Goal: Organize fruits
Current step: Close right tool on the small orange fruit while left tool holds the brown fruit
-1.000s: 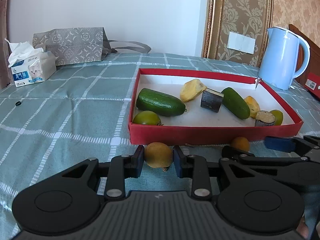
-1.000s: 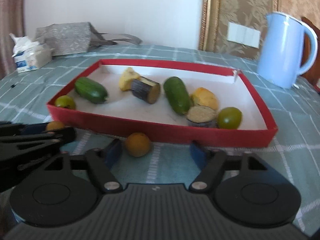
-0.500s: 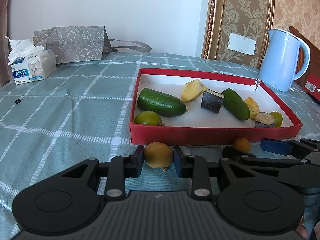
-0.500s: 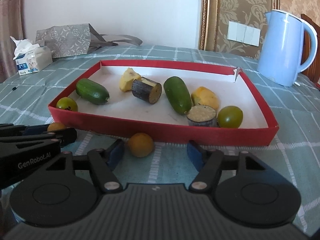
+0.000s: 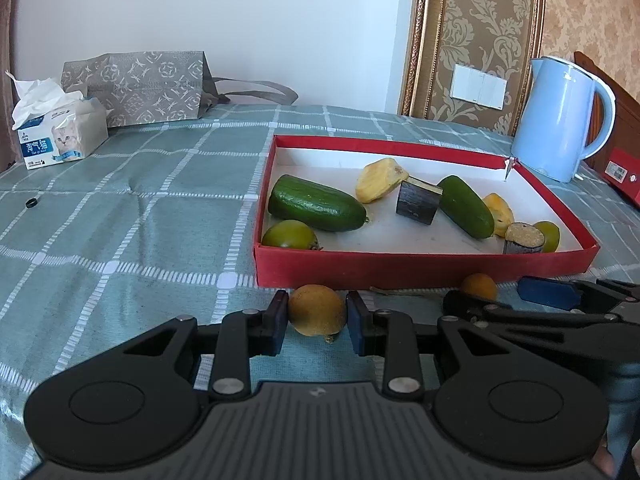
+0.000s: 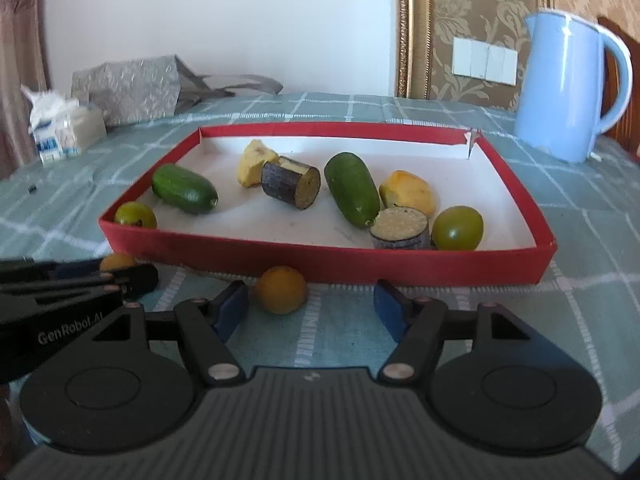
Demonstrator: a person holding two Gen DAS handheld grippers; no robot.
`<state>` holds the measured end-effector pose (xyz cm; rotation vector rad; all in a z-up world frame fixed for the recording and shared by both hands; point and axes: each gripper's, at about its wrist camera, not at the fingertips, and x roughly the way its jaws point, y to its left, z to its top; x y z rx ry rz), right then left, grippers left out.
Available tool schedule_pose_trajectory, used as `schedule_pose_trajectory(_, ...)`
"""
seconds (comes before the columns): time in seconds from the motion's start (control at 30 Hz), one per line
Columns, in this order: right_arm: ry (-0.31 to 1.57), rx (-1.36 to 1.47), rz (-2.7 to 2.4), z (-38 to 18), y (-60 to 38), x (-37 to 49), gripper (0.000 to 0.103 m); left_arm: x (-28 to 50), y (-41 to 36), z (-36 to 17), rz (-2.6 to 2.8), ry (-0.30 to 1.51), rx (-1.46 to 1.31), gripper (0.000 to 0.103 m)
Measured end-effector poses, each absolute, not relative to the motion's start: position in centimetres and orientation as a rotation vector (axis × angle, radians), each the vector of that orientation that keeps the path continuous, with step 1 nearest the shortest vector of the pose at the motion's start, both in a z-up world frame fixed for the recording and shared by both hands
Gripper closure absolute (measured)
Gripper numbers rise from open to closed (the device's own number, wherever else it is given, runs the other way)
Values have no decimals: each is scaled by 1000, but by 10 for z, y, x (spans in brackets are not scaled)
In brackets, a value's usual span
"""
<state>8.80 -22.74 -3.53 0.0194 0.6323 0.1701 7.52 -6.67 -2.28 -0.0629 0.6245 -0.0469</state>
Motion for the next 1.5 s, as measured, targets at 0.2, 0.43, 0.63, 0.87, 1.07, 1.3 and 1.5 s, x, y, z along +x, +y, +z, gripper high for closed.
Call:
schedule_pose_trajectory(0.2,633,45,156,-36,-229,90,28,75,-66,-23,-48,625,-64,73)
schedule_pose_trajectory(0.43,619,-14,127,-36,-226,88,63,75,-66,-23,-49,624,-61,73)
schedule_pose_trajectory(0.63,617,-6,147,-35,-239,83,79,75,-67,-23,-49,624,-59,73)
schedule_pose_trajectory(0.87,622,-21,154,-34,-256,73,80,75,-69,-23,-48,621,-40,73)
schedule_pose_trajectory(1.07,624,16,118,-34,-270,71,37,75,-69,-23,-51,621,-43,73)
schedule_pose_trajectory(1.3,632,8,146,-34,-270,71,48,75,-70,-23,-49,621,-34,73)
schedule_pose_trajectory(1.5,616,-46,160,-35,-264,66,71,75,-70,-23,-50,620,-30,73)
